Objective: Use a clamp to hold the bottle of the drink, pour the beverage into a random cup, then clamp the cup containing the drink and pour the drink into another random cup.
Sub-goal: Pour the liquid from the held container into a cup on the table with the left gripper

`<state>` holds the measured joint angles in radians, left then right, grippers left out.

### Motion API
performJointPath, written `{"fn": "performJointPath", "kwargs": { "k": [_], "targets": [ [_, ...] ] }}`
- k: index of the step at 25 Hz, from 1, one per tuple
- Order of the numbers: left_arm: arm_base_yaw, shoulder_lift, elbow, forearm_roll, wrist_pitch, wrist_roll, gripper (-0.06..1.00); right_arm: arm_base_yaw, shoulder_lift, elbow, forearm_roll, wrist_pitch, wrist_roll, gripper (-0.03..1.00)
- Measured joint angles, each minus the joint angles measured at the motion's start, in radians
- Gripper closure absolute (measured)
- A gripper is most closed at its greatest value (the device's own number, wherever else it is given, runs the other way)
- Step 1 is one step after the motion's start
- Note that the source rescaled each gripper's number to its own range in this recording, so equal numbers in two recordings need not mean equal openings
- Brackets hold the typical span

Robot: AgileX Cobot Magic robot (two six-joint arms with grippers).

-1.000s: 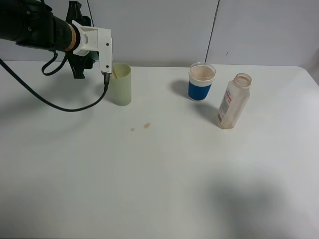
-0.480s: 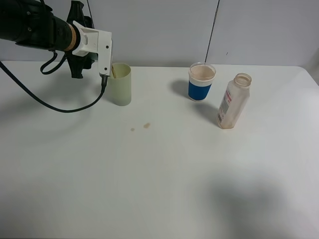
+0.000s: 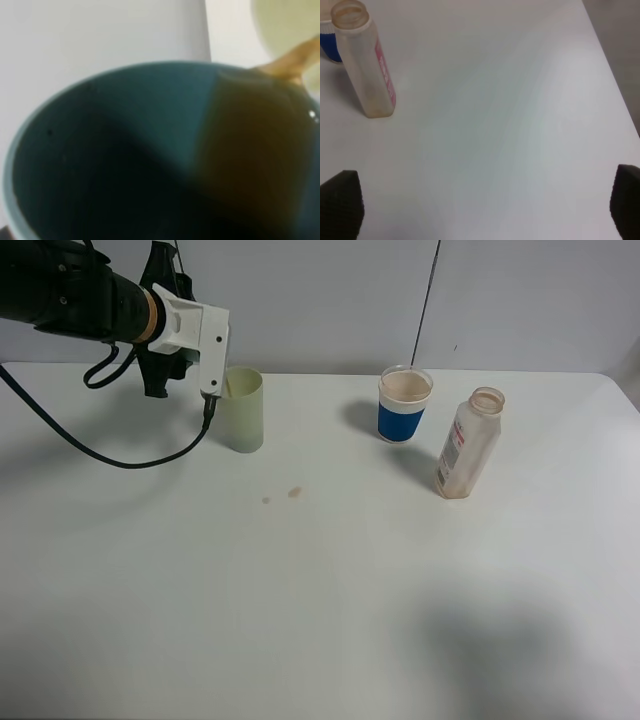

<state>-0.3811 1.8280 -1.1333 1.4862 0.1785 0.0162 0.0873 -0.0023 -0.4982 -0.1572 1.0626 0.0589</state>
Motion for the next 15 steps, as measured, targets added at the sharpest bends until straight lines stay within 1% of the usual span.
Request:
{"fn": "performJointPath", "kwargs": {
  "k": [5, 15],
  "targets": [
    [-0.009, 0.000, 0.000, 0.009, 0.002, 0.002, 0.93, 0.000, 0.000, 0.000, 0.000, 0.000, 0.000, -0.03],
    [-0.016, 0.000, 0.000, 0.020, 0.009, 0.042, 0.93, 0.000, 0.000, 0.000, 0.000, 0.000, 0.000, -0.03]
  ]
}}
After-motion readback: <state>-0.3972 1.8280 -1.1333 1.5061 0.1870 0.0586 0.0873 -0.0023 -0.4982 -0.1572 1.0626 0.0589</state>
